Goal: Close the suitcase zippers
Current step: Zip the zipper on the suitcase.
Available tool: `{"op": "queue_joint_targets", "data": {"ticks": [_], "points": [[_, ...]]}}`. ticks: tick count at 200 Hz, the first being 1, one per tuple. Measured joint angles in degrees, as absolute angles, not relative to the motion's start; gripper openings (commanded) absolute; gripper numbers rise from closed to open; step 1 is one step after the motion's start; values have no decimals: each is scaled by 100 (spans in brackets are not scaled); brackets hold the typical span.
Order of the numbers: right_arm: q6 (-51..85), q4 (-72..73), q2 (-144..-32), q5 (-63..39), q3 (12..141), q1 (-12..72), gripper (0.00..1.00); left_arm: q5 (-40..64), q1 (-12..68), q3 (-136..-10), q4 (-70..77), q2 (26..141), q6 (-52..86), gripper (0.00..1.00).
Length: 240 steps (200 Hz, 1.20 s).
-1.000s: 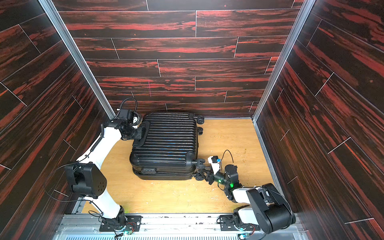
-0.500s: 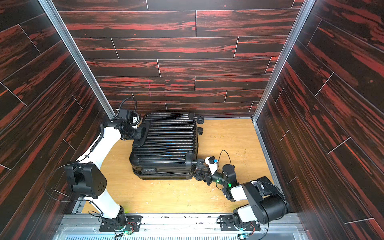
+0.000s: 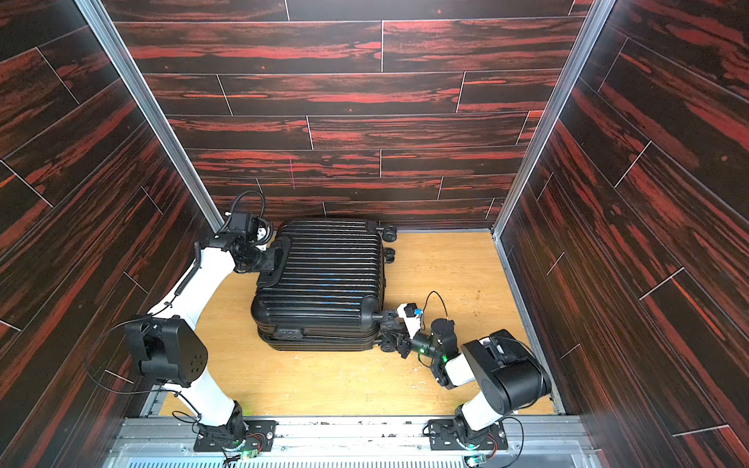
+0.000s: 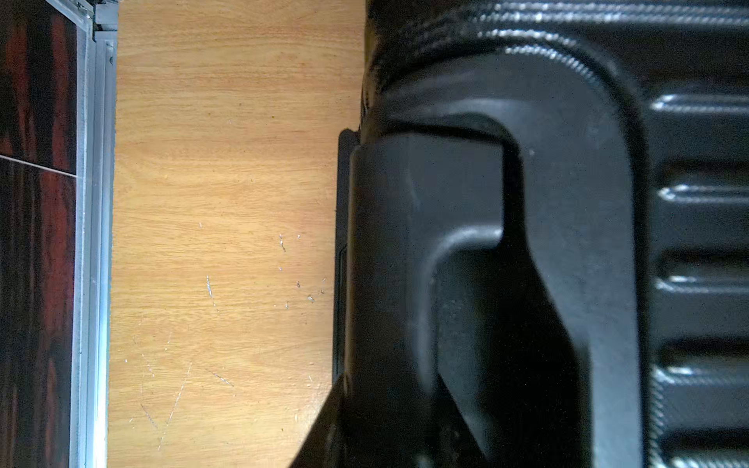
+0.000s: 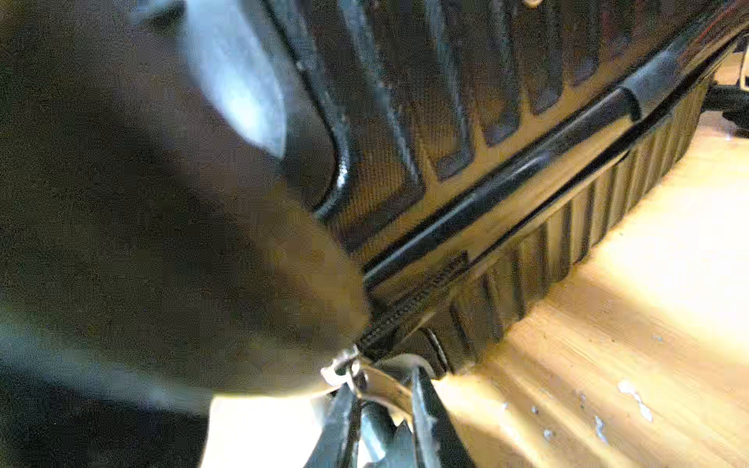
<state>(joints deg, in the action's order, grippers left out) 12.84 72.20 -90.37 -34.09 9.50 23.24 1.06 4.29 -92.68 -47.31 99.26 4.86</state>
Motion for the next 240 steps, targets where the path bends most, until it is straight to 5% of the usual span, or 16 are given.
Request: {"op": "queue_joint_targets", "data": {"ticks": [50,92,112,176,240], "points": [[1317,7513,-9312,-3518,972,2355,8,104,390,-9271,-4737,9926,462,30],[1389,7690,-9358,-3465,930,2410,0,475,338,-9509,-4781,9795,716,82],[1393,7682,-9347,-3441,919,2414,0,705,379,-9487,-4615,9299,821,92],[1553,7487,-9181,-3483,886,2418,0,1623,2506,-7900,-3138,6928,-436,93],[1870,7295,-8997,-3524,858,2423,0,1356,4421,-6792,-2998,7282,-2659,98]]}}
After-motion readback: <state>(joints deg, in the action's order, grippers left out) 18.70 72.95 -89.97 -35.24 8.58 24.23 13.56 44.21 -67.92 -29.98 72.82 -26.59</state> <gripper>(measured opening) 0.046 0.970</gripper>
